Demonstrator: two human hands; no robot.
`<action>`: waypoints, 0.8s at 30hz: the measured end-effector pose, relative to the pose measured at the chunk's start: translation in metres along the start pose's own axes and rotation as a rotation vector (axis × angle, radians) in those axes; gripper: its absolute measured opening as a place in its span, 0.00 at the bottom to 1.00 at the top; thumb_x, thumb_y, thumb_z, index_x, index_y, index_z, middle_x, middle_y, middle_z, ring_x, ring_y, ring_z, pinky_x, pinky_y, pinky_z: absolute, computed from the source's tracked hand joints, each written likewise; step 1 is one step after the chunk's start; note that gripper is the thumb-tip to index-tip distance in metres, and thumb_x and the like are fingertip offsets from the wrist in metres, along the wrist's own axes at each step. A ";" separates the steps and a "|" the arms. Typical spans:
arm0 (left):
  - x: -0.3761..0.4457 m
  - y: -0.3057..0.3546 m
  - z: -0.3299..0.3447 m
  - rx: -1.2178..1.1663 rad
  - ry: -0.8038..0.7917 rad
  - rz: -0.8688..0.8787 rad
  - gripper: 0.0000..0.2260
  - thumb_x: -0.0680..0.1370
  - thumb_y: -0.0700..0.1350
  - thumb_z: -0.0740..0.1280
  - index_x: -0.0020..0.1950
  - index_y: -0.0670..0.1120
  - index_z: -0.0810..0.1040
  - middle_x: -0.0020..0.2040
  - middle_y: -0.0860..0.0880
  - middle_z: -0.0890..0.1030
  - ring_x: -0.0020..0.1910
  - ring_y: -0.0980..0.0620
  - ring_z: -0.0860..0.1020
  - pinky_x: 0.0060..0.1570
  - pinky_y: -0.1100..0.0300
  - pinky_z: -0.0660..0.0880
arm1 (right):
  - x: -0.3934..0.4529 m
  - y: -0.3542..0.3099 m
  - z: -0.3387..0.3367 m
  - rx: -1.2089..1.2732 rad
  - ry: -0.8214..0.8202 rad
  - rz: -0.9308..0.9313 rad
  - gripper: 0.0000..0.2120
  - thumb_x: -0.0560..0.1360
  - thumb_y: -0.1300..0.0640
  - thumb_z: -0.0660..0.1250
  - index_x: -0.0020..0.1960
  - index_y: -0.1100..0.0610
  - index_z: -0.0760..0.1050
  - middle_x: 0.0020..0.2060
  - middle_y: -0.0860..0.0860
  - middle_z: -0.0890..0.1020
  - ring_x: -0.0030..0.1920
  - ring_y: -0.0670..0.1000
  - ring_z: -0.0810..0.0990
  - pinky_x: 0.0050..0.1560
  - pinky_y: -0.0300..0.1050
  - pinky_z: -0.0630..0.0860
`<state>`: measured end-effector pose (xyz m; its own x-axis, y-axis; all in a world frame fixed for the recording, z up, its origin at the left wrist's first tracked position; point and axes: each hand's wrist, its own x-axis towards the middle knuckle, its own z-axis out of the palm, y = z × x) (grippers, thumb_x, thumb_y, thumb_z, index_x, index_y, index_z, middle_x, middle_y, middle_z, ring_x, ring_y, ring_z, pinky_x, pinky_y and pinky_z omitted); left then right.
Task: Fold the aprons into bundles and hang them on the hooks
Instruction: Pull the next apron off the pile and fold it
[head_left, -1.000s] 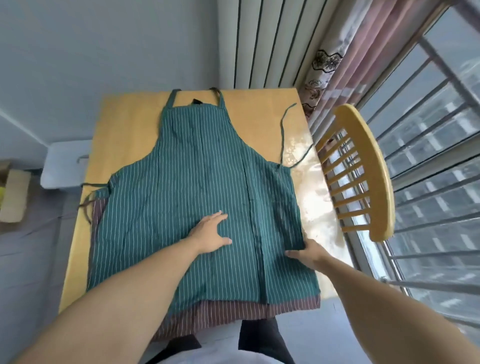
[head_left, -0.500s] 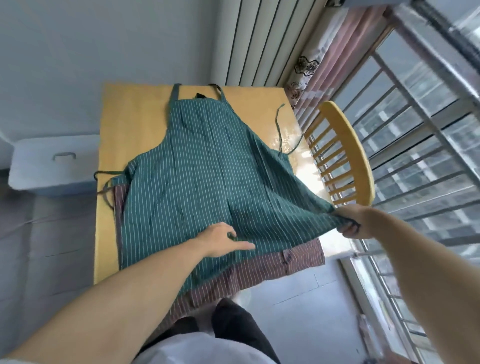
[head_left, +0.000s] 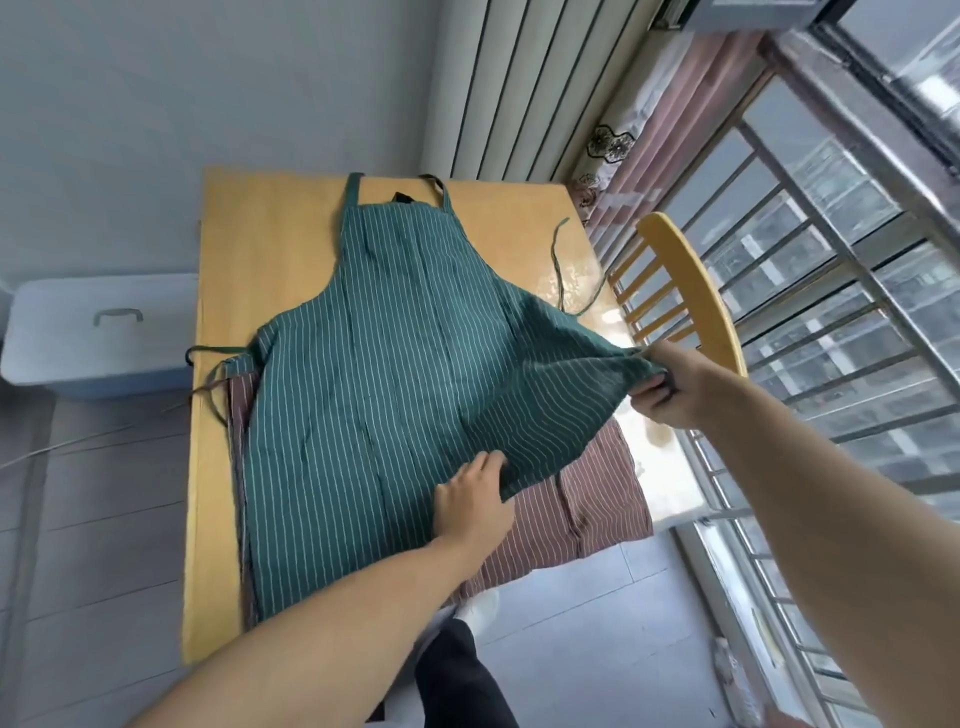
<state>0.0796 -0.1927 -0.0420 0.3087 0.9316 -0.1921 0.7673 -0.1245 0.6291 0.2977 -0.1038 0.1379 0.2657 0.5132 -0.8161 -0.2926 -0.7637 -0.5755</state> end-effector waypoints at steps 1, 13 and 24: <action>0.004 0.004 -0.005 -0.020 0.020 0.010 0.14 0.80 0.48 0.65 0.65 0.52 0.75 0.57 0.56 0.80 0.54 0.52 0.80 0.52 0.57 0.72 | -0.001 -0.002 0.004 -0.009 0.032 -0.018 0.16 0.84 0.65 0.47 0.44 0.61 0.70 0.23 0.51 0.70 0.17 0.43 0.61 0.14 0.33 0.56; -0.016 -0.048 -0.041 -0.141 -1.157 0.003 0.22 0.76 0.35 0.63 0.69 0.48 0.79 0.69 0.47 0.79 0.67 0.45 0.78 0.68 0.51 0.74 | -0.003 0.136 0.181 -1.427 0.040 -0.576 0.30 0.79 0.66 0.54 0.80 0.52 0.59 0.49 0.56 0.84 0.41 0.55 0.82 0.39 0.49 0.80; 0.017 -0.202 -0.143 -0.440 -0.057 -0.687 0.14 0.79 0.38 0.66 0.65 0.46 0.77 0.53 0.49 0.81 0.47 0.46 0.83 0.41 0.55 0.81 | 0.012 0.214 0.234 -1.511 -0.554 -0.268 0.32 0.75 0.27 0.60 0.74 0.40 0.68 0.67 0.51 0.79 0.55 0.52 0.84 0.64 0.54 0.77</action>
<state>-0.1502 -0.1026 -0.0642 -0.1129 0.7310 -0.6730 0.5085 0.6244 0.5930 0.0236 -0.1695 -0.0074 -0.2836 0.5023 -0.8168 0.9089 -0.1309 -0.3961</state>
